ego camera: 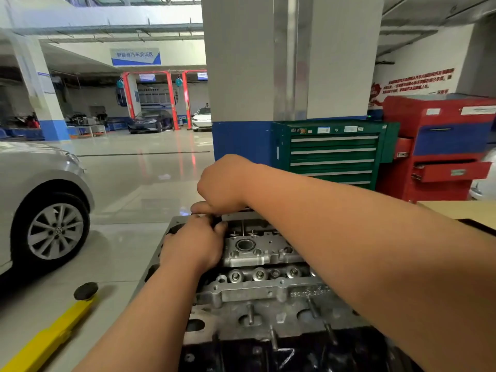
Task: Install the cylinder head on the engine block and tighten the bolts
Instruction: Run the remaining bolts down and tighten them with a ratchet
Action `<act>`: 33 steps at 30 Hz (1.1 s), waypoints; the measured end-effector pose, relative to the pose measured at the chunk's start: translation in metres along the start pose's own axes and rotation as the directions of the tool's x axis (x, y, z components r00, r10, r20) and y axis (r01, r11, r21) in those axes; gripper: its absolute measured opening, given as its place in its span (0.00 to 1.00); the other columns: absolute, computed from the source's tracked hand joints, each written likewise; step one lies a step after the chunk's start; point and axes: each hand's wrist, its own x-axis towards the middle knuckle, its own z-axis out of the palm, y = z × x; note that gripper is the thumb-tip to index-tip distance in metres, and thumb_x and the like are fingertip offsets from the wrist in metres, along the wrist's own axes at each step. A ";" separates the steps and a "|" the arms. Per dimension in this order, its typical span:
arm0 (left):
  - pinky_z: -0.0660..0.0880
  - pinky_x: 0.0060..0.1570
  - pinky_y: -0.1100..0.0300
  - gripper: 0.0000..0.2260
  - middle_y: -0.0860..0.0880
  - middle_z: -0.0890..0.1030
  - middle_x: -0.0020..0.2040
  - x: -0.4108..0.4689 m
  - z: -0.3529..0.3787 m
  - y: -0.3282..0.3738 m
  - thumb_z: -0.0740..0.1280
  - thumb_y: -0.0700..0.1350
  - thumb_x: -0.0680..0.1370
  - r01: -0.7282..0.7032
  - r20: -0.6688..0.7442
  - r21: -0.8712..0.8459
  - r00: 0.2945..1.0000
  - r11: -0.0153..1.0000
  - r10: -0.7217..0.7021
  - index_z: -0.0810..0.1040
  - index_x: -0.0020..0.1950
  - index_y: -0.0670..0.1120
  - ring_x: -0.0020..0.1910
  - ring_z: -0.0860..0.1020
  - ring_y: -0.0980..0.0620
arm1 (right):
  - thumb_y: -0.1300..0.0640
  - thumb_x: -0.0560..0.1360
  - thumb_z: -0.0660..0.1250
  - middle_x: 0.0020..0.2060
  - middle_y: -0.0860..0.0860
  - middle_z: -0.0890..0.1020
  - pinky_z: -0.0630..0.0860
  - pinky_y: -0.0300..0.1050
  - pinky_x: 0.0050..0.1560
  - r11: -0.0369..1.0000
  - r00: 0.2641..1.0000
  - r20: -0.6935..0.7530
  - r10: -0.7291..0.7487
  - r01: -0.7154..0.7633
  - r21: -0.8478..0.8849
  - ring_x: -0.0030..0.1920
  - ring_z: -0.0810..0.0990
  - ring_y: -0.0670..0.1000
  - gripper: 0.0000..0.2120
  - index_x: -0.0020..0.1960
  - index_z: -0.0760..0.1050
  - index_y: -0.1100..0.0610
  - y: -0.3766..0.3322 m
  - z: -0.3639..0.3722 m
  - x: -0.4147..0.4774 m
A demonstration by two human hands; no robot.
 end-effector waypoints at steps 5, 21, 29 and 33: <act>0.72 0.58 0.47 0.13 0.49 0.79 0.58 0.000 0.002 -0.001 0.54 0.55 0.81 -0.008 -0.010 0.010 1.000 1.000 0.008 0.76 0.57 0.55 0.55 0.77 0.44 | 0.55 0.80 0.52 0.32 0.49 0.68 0.63 0.43 0.29 0.973 0.973 -0.033 0.229 -0.228 0.015 0.30 0.66 0.51 0.18 0.31 0.63 0.54 -0.011 0.011 0.003; 0.71 0.60 0.44 0.15 0.49 0.79 0.58 0.006 0.006 -0.005 0.54 0.56 0.81 -0.006 -0.013 0.006 1.000 1.000 0.006 0.75 0.60 0.55 0.56 0.77 0.44 | 0.48 0.82 0.50 0.31 0.49 0.69 0.61 0.41 0.29 0.959 0.960 -0.127 0.249 -0.226 0.172 0.29 0.67 0.50 0.23 0.30 0.64 0.54 -0.010 0.023 -0.004; 0.75 0.53 0.47 0.13 0.48 0.81 0.49 0.002 0.002 -0.004 0.57 0.57 0.78 0.008 -0.042 -0.066 0.999 0.998 -0.011 0.75 0.52 0.51 0.50 0.78 0.43 | 0.41 0.81 0.49 0.35 0.51 0.72 0.67 0.45 0.36 0.724 0.869 0.208 0.448 -0.490 0.486 0.35 0.71 0.52 0.24 0.34 0.66 0.56 -0.019 0.019 -0.003; 0.72 0.59 0.50 0.21 0.46 0.79 0.60 -0.005 -0.003 0.001 0.65 0.58 0.77 -0.002 -0.204 -0.265 0.977 0.964 -0.054 0.74 0.64 0.46 0.61 0.75 0.43 | 0.34 0.79 0.44 0.38 0.54 0.75 0.75 0.52 0.49 0.461 0.826 0.250 0.505 -0.503 0.731 0.41 0.76 0.58 0.31 0.38 0.70 0.57 0.000 0.041 -0.056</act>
